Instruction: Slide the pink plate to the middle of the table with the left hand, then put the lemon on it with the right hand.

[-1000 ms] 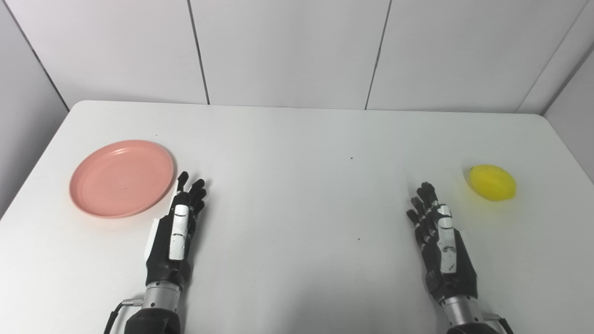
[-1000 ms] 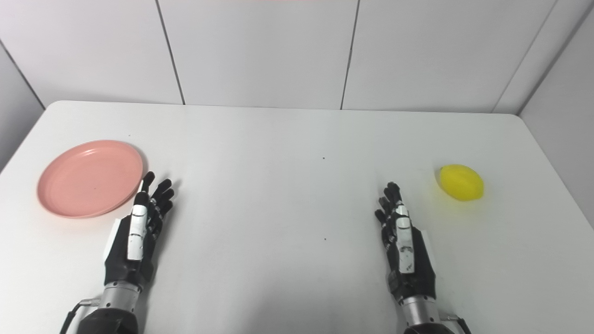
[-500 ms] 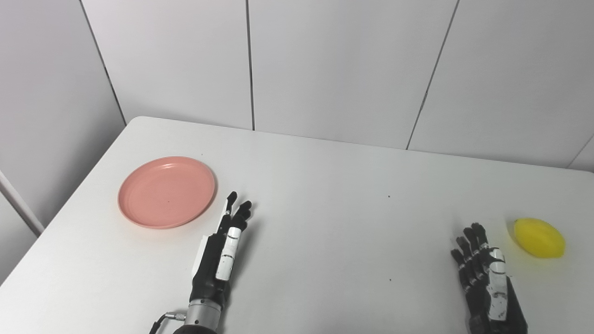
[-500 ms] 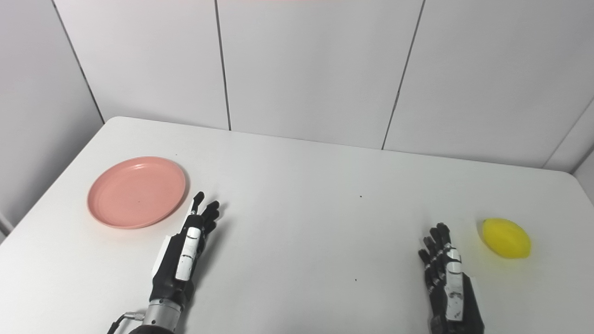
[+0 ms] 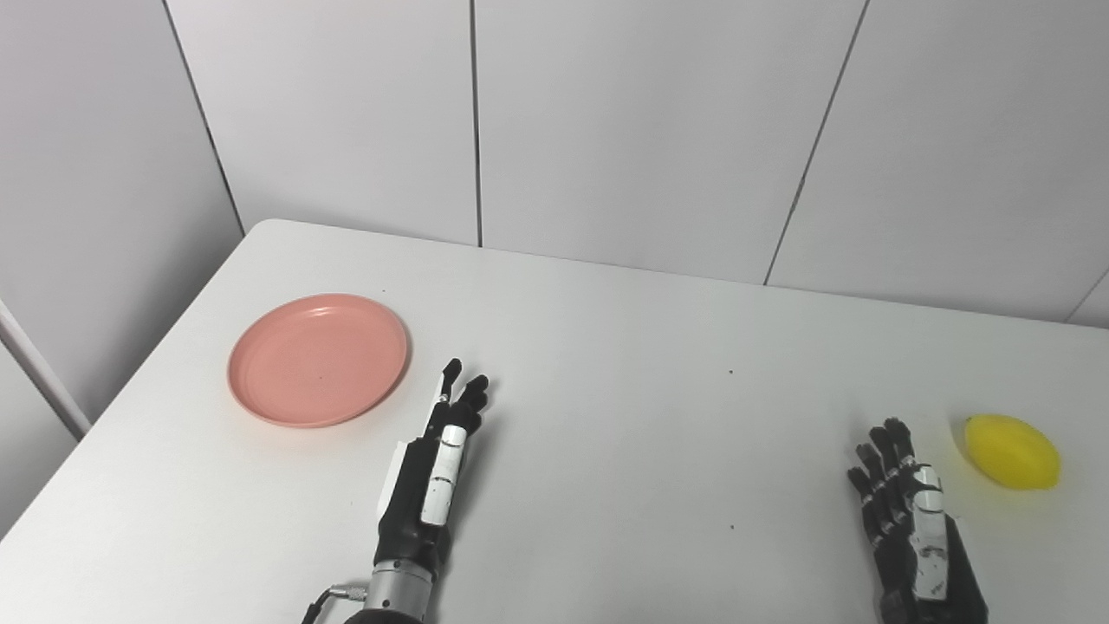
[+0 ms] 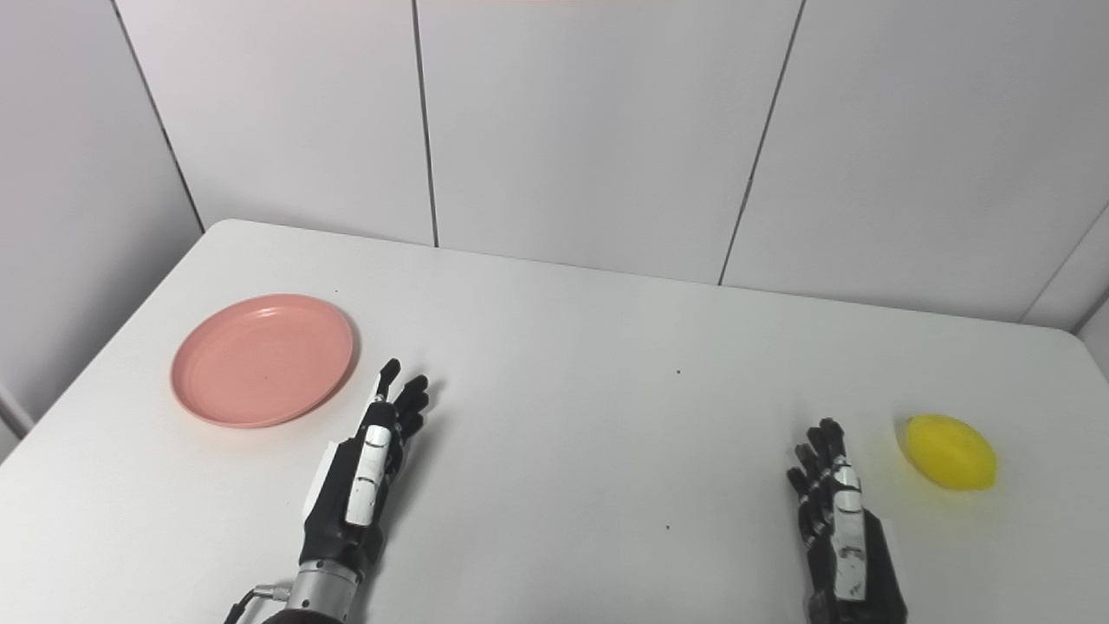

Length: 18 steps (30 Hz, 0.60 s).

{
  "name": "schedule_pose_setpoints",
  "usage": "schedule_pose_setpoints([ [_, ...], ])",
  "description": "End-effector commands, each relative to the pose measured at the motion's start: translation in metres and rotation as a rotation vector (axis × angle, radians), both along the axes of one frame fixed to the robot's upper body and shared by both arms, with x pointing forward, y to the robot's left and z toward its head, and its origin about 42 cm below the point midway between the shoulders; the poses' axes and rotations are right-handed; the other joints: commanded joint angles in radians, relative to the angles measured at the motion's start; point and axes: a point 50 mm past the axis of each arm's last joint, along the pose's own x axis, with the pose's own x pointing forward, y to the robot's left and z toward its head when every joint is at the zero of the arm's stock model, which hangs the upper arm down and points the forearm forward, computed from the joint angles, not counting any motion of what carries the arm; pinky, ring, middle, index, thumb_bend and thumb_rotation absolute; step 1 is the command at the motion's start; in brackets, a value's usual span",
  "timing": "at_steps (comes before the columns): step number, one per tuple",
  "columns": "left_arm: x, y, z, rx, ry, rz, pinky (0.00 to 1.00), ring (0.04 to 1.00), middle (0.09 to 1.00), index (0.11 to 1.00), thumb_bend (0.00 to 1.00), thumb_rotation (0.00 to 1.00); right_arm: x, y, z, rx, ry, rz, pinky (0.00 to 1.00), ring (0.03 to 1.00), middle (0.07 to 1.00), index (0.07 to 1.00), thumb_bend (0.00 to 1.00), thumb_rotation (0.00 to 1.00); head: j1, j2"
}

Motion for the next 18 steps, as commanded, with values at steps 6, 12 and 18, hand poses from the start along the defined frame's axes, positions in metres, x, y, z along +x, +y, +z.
schedule_pose_setpoints([
  [6,-0.011,0.012,-0.006,-0.049,0.008,0.014,0.96,0.934,0.930,0.996,0.66,0.98,-0.021,0.009,-0.014,0.004,0.023,-0.005,1.00,0.985,1.000,0.997,0.68,1.00,-0.001,-0.009],
  [12,-0.015,0.017,0.004,-0.095,-0.014,0.006,0.94,0.915,0.906,0.999,0.70,0.97,-0.023,0.012,-0.012,0.014,0.025,-0.003,1.00,0.987,1.000,0.996,0.70,1.00,-0.003,-0.010],
  [18,-0.016,0.018,0.018,-0.110,-0.024,-0.040,0.90,0.886,0.881,0.980,0.77,0.95,-0.019,0.015,-0.014,0.007,0.025,0.006,1.00,0.993,1.000,0.994,0.69,1.00,-0.004,-0.028],
])
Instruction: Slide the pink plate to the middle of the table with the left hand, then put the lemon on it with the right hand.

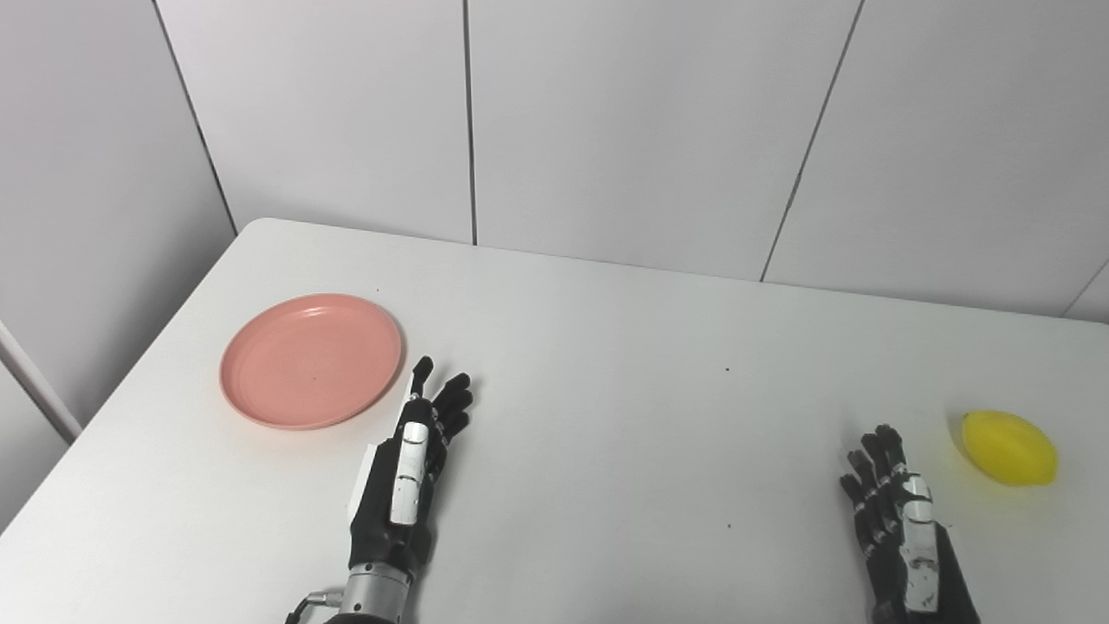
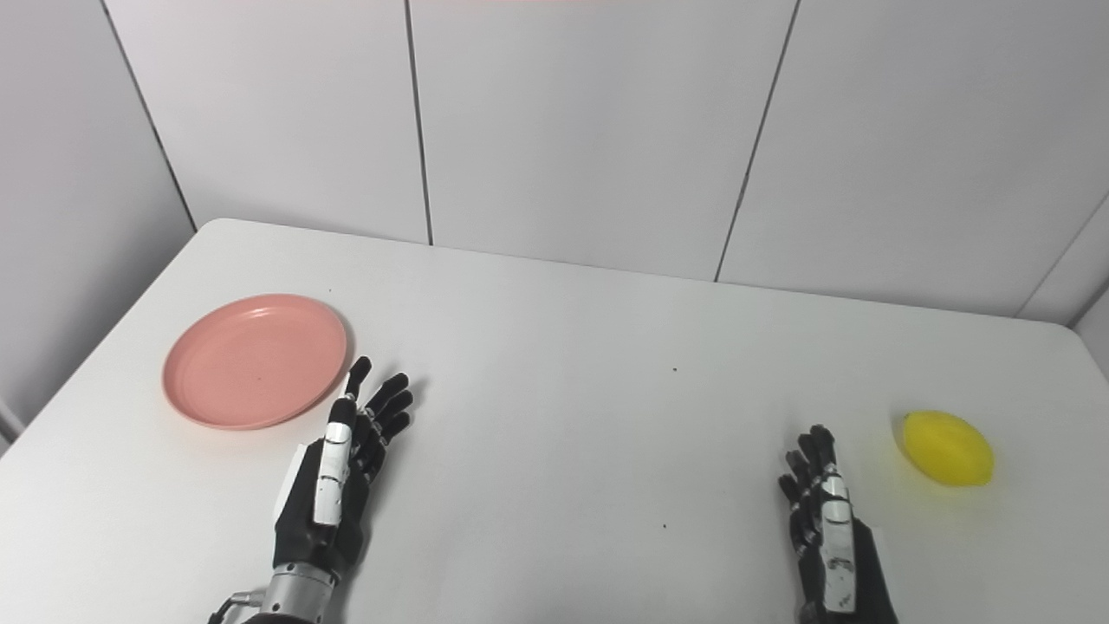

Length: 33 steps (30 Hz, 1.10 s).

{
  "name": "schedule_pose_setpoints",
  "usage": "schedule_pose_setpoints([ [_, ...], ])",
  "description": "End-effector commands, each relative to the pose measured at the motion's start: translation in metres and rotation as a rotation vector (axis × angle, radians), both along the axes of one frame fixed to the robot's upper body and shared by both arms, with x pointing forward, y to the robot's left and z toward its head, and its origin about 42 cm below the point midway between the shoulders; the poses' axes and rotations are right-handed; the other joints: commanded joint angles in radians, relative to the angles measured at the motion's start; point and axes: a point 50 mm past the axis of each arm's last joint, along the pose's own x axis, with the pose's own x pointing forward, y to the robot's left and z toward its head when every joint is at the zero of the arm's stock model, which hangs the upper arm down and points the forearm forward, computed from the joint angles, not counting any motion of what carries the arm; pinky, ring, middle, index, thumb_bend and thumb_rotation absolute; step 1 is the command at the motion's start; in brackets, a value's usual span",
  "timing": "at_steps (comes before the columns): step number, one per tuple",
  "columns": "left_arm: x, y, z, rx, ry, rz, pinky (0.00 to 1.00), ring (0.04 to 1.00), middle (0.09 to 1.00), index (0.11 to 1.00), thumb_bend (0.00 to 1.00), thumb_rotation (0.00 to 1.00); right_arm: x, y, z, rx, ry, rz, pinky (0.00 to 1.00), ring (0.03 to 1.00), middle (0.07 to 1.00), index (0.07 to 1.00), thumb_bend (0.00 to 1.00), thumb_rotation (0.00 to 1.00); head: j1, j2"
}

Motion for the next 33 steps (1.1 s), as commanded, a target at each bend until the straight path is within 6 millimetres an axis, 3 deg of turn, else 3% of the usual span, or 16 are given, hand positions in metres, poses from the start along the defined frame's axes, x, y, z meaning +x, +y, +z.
schedule_pose_setpoints([
  [1,-0.008,0.004,0.009,-0.011,-0.015,-0.028,0.90,0.883,0.880,0.970,0.77,0.94,-0.007,0.003,-0.016,0.009,0.025,0.003,1.00,0.993,1.000,0.994,0.69,1.00,0.001,0.000],
  [11,0.005,-0.001,0.028,-0.074,-0.029,-0.035,0.82,0.834,0.836,0.844,0.74,0.75,-0.006,0.000,-0.018,0.024,0.032,0.007,1.00,0.990,1.000,0.989,0.68,0.99,0.015,-0.001],
  [24,0.034,0.027,0.074,-0.071,-0.050,-0.121,0.86,0.867,0.862,0.838,0.84,0.79,-0.005,-0.001,-0.020,0.018,0.037,0.019,1.00,1.000,1.000,1.000,0.66,1.00,0.033,-0.001],
  [33,0.051,0.065,0.119,-0.061,-0.073,-0.123,0.90,0.895,0.892,0.846,0.91,0.85,-0.009,-0.004,-0.018,0.023,0.035,0.012,1.00,1.000,1.000,0.999,0.66,1.00,0.036,-0.001],
])
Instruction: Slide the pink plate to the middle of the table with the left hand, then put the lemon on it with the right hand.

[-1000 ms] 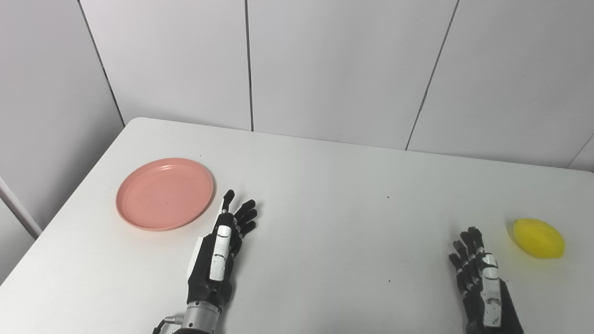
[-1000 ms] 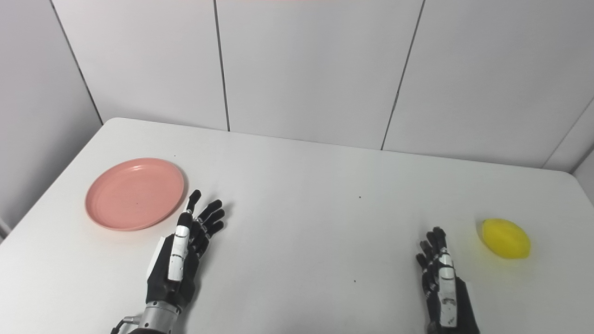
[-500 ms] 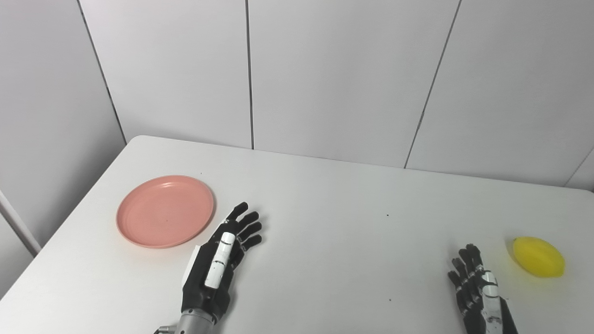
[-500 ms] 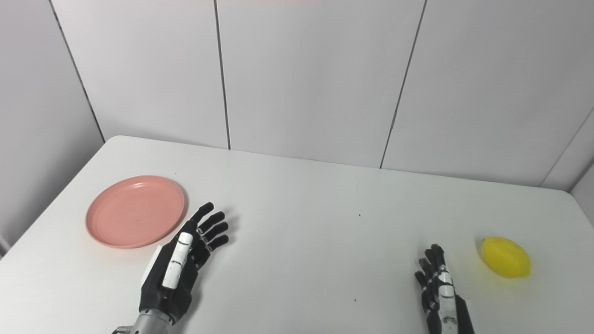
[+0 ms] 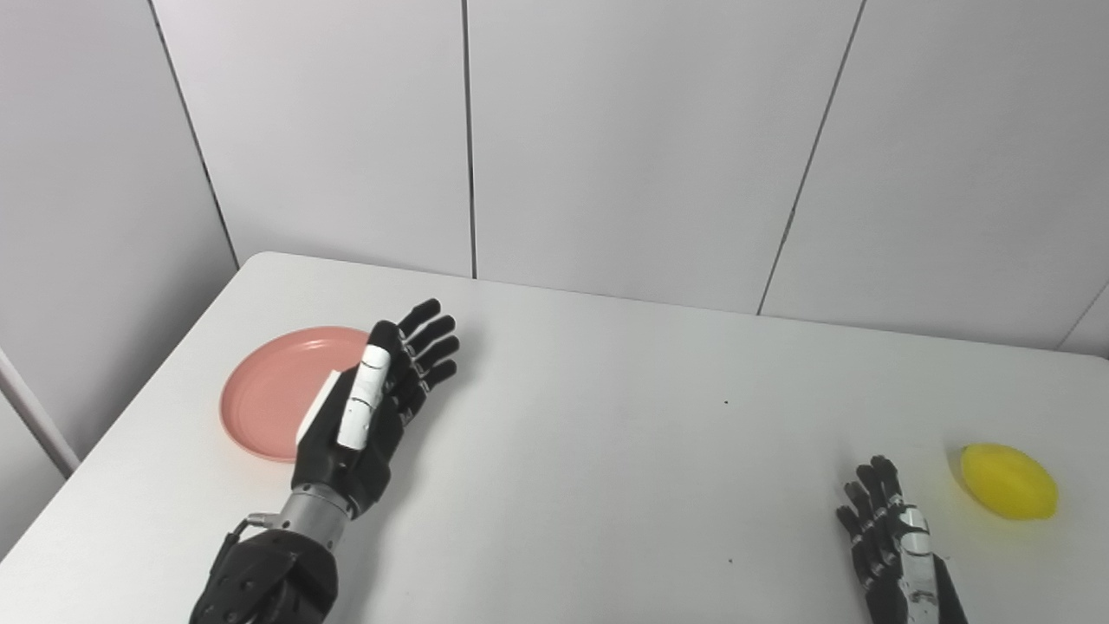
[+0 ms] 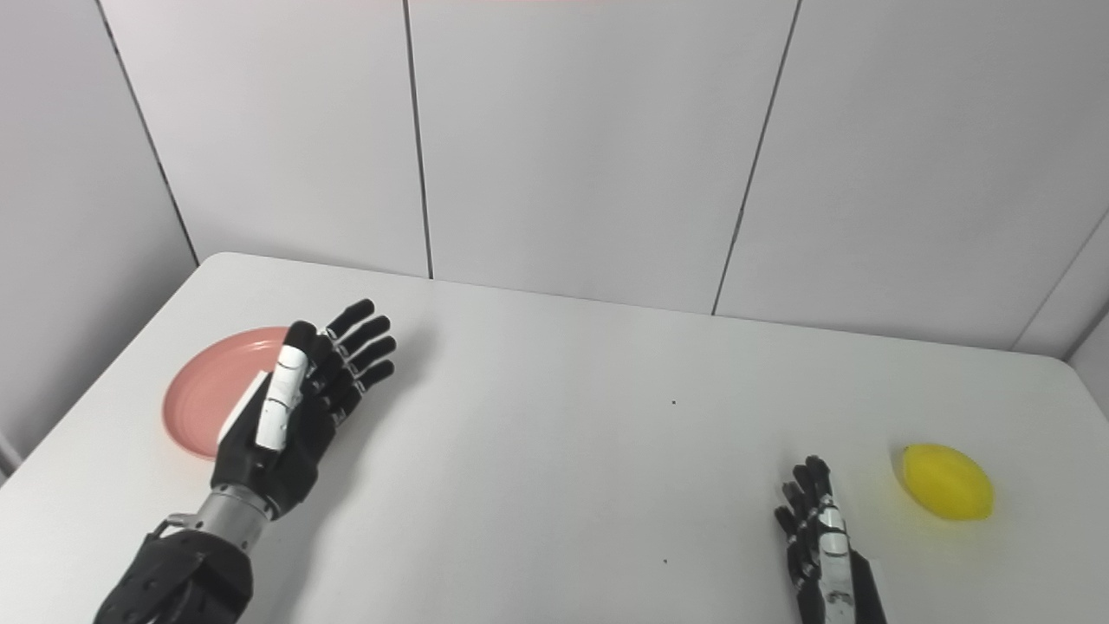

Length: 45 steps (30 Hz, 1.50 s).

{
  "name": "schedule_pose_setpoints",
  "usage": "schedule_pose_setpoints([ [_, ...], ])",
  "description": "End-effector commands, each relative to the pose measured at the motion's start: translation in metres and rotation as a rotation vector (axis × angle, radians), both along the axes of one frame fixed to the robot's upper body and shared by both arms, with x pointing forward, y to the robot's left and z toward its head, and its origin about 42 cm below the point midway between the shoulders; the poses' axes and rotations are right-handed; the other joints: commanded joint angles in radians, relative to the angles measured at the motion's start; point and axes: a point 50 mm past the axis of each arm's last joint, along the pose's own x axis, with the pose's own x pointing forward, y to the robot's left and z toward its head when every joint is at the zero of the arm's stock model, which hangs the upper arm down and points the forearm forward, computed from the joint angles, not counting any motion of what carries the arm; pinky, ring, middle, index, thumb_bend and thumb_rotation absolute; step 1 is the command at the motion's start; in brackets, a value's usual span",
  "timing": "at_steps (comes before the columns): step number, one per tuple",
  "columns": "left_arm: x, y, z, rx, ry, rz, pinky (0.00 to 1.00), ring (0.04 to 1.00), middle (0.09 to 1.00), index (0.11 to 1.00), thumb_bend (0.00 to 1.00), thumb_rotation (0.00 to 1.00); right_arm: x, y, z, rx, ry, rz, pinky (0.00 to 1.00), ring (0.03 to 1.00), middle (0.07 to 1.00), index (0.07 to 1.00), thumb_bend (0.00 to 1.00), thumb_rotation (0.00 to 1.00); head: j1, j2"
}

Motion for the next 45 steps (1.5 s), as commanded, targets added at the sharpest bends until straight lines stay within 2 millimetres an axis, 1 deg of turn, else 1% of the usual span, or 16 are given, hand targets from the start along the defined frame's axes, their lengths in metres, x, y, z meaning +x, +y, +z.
schedule_pose_setpoints([
  [1,0.007,0.011,0.024,-0.004,-0.058,-0.019,0.89,0.896,0.892,0.845,0.90,0.86,-0.011,-0.001,-0.016,0.021,0.032,0.001,1.00,1.000,1.000,1.000,0.66,1.00,0.001,0.005],
  [2,0.010,0.017,0.027,-0.003,-0.060,-0.022,0.88,0.890,0.885,0.841,0.87,0.86,-0.011,-0.001,-0.016,0.024,0.032,0.002,1.00,1.000,1.000,1.000,0.66,1.00,0.001,0.005],
  [4,0.015,0.026,0.034,0.002,-0.061,-0.025,0.87,0.882,0.877,0.835,0.86,0.85,-0.011,-0.002,-0.016,0.025,0.036,-0.001,1.00,1.000,1.000,0.999,0.67,1.00,0.002,0.009],
  [7,0.030,0.063,0.040,0.039,-0.040,-0.025,0.87,0.875,0.871,0.850,0.89,0.83,-0.011,-0.003,-0.016,0.028,0.043,-0.006,1.00,1.000,1.000,0.997,0.67,1.00,0.015,0.004],
  [9,0.035,0.086,0.043,0.052,-0.026,-0.031,0.89,0.884,0.877,0.857,0.88,0.83,-0.011,-0.003,-0.016,0.029,0.041,-0.004,1.00,1.000,1.000,1.000,0.67,1.00,0.015,0.004],
  [11,0.039,0.102,0.044,0.068,-0.024,-0.032,0.91,0.898,0.885,0.866,0.86,0.83,-0.011,-0.003,-0.016,0.030,0.040,-0.005,1.00,1.000,1.000,0.999,0.67,1.00,0.015,0.004],
  [14,0.047,0.126,0.049,0.103,-0.038,-0.007,0.90,0.886,0.878,0.868,0.82,0.87,-0.012,-0.003,-0.014,0.037,0.043,-0.006,1.00,1.000,1.000,1.000,0.67,1.00,0.017,0.007],
  [16,0.053,0.133,0.055,0.103,-0.047,0.007,0.90,0.881,0.886,0.888,0.83,0.87,-0.012,-0.004,-0.013,0.039,0.044,-0.005,1.00,1.000,1.000,1.000,0.67,1.00,0.021,0.009],
  [19,0.060,0.140,0.061,0.091,-0.046,0.008,0.95,0.907,0.896,0.904,0.85,0.85,-0.013,-0.005,-0.013,0.038,0.040,-0.006,1.00,1.000,1.000,1.000,0.66,1.00,0.024,0.009],
  [22,0.069,0.152,0.060,0.093,-0.029,-0.006,0.97,0.911,0.904,0.922,0.84,0.85,-0.014,-0.006,-0.013,0.037,0.036,-0.006,1.00,1.000,1.000,1.000,0.66,1.00,0.027,0.014],
  [26,0.077,0.169,0.056,0.132,-0.019,-0.039,0.92,0.896,0.901,0.932,0.79,0.89,-0.016,-0.007,-0.012,0.037,0.042,-0.009,1.00,1.000,1.000,1.000,0.67,1.00,0.031,0.019],
  [31,0.088,0.192,0.048,0.198,-0.004,-0.051,0.90,0.871,0.875,0.924,0.80,0.89,-0.016,-0.009,-0.012,0.035,0.044,-0.002,1.00,1.000,1.000,1.000,0.67,1.00,0.040,0.024],
  [33,0.091,0.198,0.048,0.195,-0.013,-0.037,0.89,0.866,0.866,0.913,0.82,0.88,-0.016,-0.009,-0.012,0.030,0.044,-0.003,1.00,1.000,1.000,1.000,0.66,1.00,0.043,0.022],
  [38,0.096,0.206,0.052,0.186,-0.031,0.000,0.86,0.858,0.865,0.916,0.81,0.88,-0.017,-0.012,-0.012,0.022,0.045,0.001,1.00,1.000,1.000,1.000,0.67,1.00,0.057,0.020],
  [41,0.098,0.212,0.056,0.213,-0.026,0.019,0.88,0.850,0.860,0.909,0.80,0.92,-0.017,-0.013,-0.012,0.026,0.046,0.000,1.00,1.000,1.000,1.000,0.68,1.00,0.064,0.025],
  [45,0.099,0.221,0.057,0.200,-0.008,0.059,0.87,0.856,0.868,0.905,0.80,0.91,-0.018,-0.015,-0.010,0.022,0.050,-0.001,1.00,1.000,1.000,1.000,0.68,1.00,0.067,0.022],
])
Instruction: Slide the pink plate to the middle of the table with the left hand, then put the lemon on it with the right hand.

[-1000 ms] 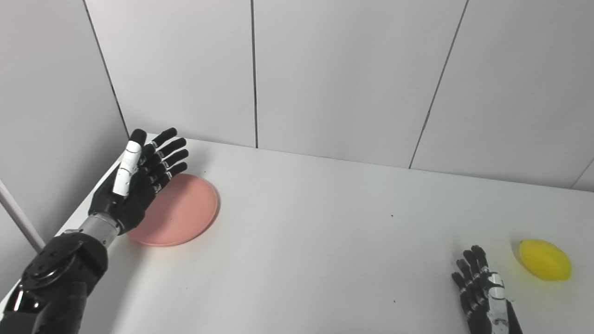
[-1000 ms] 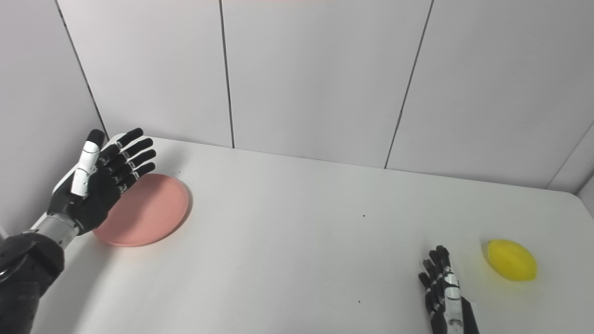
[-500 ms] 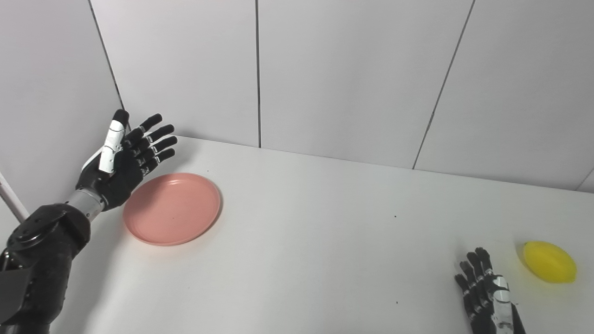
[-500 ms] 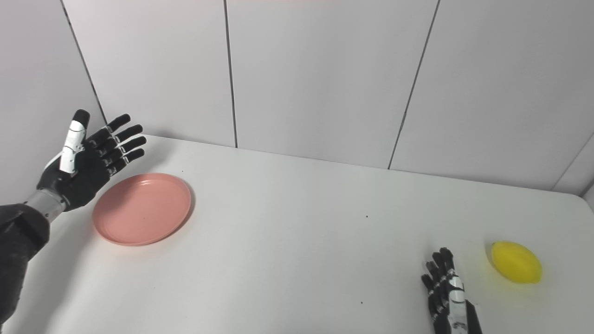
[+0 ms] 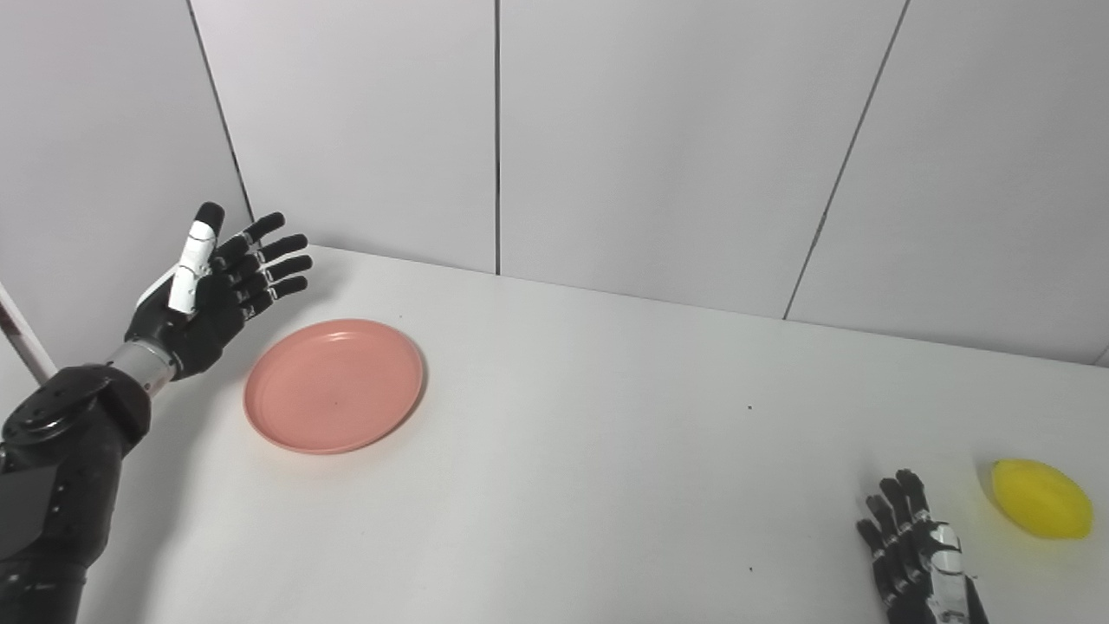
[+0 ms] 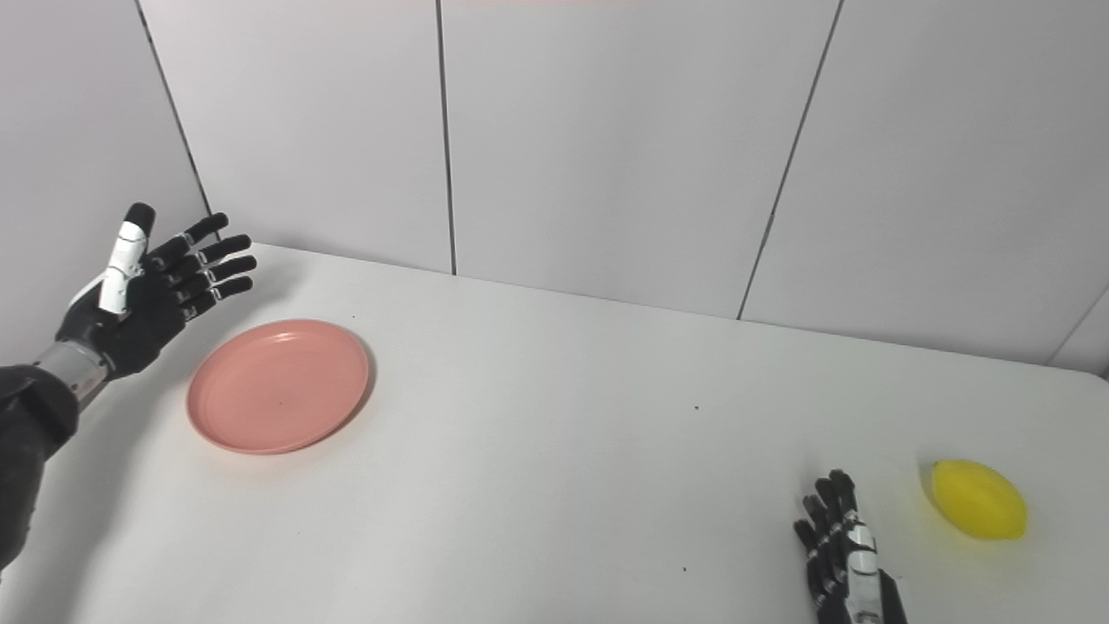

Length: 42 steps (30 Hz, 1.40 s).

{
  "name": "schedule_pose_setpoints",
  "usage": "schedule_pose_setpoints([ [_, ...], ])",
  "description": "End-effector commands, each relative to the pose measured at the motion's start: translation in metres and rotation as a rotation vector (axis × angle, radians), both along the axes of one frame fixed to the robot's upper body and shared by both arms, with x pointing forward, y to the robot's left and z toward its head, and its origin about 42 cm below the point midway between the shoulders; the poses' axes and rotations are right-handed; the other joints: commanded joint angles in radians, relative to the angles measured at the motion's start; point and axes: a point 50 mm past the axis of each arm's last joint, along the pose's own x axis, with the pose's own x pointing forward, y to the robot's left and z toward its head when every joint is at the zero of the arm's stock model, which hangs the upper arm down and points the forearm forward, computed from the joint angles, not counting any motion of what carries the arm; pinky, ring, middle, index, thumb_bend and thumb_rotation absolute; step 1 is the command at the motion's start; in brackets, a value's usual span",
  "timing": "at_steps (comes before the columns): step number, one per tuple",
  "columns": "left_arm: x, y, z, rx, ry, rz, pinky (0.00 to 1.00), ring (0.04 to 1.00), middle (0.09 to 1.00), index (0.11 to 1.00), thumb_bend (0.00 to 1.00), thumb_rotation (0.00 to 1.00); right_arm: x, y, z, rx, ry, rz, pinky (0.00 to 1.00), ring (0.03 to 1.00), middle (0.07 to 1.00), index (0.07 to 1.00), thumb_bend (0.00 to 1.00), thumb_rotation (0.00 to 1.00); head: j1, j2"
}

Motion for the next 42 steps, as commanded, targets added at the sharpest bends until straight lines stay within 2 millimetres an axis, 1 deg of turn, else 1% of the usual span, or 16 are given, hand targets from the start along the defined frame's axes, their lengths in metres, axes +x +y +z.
schedule_pose_setpoints([
  [1,0.005,0.014,0.036,0.046,-0.104,0.024,0.88,0.860,0.870,0.907,0.80,0.91,-0.010,-0.005,-0.012,-0.004,0.054,0.003,1.00,1.000,1.000,1.000,0.67,1.00,0.001,0.001],
  [4,0.006,0.018,0.032,0.002,-0.113,0.049,0.88,0.861,0.879,0.909,0.77,0.92,-0.010,-0.007,-0.013,-0.006,0.055,0.003,1.00,1.000,1.000,1.000,0.68,1.00,0.000,-0.002],
  [9,0.008,0.023,0.025,-0.013,-0.120,0.074,0.88,0.857,0.888,0.921,0.78,0.92,-0.010,-0.007,-0.014,0.001,0.061,0.005,1.00,1.000,1.000,1.000,0.67,1.00,0.002,-0.005],
  [14,0.013,0.031,0.002,-0.038,-0.098,0.079,0.88,0.850,0.868,0.923,0.85,0.86,-0.010,-0.006,-0.014,0.003,0.064,-0.002,1.00,0.995,1.000,0.999,0.68,1.00,0.001,0.000],
  [15,0.014,0.034,-0.003,-0.050,-0.092,0.082,0.86,0.846,0.864,0.932,0.86,0.82,-0.010,-0.006,-0.014,0.002,0.063,-0.001,1.00,0.995,1.000,0.999,0.68,1.00,0.001,0.000],
  [18,0.016,0.041,-0.021,-0.097,-0.068,0.097,0.83,0.832,0.854,0.926,0.85,0.77,-0.011,-0.004,-0.013,0.000,0.060,0.002,1.00,0.999,1.000,1.000,0.68,1.00,-0.006,0.000],
  [22,0.017,0.049,-0.038,-0.098,-0.055,0.113,0.79,0.807,0.834,0.918,0.83,0.78,-0.011,-0.003,-0.012,-0.001,0.062,0.003,1.00,1.000,1.000,1.000,0.68,1.00,-0.009,0.008],
  [24,0.017,0.051,-0.049,-0.109,-0.046,0.124,0.74,0.773,0.811,0.873,0.82,0.78,-0.011,-0.003,-0.011,-0.002,0.058,0.006,1.00,0.999,1.000,1.000,0.67,1.00,-0.009,0.008],
  [26,0.018,0.049,-0.059,-0.125,-0.036,0.125,0.74,0.765,0.796,0.854,0.81,0.78,-0.012,-0.002,-0.011,-0.003,0.054,0.007,1.00,0.999,1.000,1.000,0.67,1.00,-0.009,0.007],
  [28,0.019,0.045,-0.065,-0.134,-0.026,0.120,0.78,0.790,0.809,0.879,0.80,0.79,-0.012,-0.002,-0.011,-0.004,0.049,0.012,1.00,1.000,1.000,1.000,0.66,1.00,-0.009,0.010],
  [29,0.019,0.043,-0.067,-0.136,-0.023,0.119,0.83,0.815,0.825,0.901,0.79,0.80,-0.012,-0.002,-0.011,-0.004,0.048,0.014,1.00,1.000,1.000,1.000,0.66,1.00,-0.009,0.010],
  [32,0.020,0.036,-0.074,-0.125,-0.014,0.109,0.85,0.822,0.829,0.900,0.78,0.83,-0.012,-0.002,-0.010,-0.003,0.051,0.011,1.00,1.000,1.000,1.000,0.66,1.00,-0.012,0.011],
  [34,0.020,0.035,-0.079,-0.114,-0.014,0.097,0.85,0.820,0.822,0.873,0.79,0.83,-0.012,-0.002,-0.010,-0.004,0.053,0.011,1.00,1.000,1.000,1.000,0.67,1.00,-0.012,0.011],
  [38,0.022,0.035,-0.086,-0.119,-0.012,0.069,0.83,0.811,0.828,0.898,0.81,0.81,-0.012,-0.002,-0.009,-0.004,0.054,0.010,1.00,0.999,1.000,1.000,0.68,1.00,-0.012,0.012],
  [40,0.023,0.032,-0.087,-0.133,-0.010,0.076,0.79,0.779,0.809,0.876,0.81,0.79,-0.012,-0.002,-0.009,-0.004,0.053,0.011,1.00,1.000,1.000,1.000,0.68,1.00,-0.012,0.013],
  [42,0.023,0.028,-0.088,-0.143,-0.012,0.072,0.80,0.785,0.816,0.878,0.78,0.81,-0.012,-0.003,-0.009,-0.005,0.052,0.011,1.00,1.000,1.000,1.000,0.67,1.00,-0.012,0.014],
])
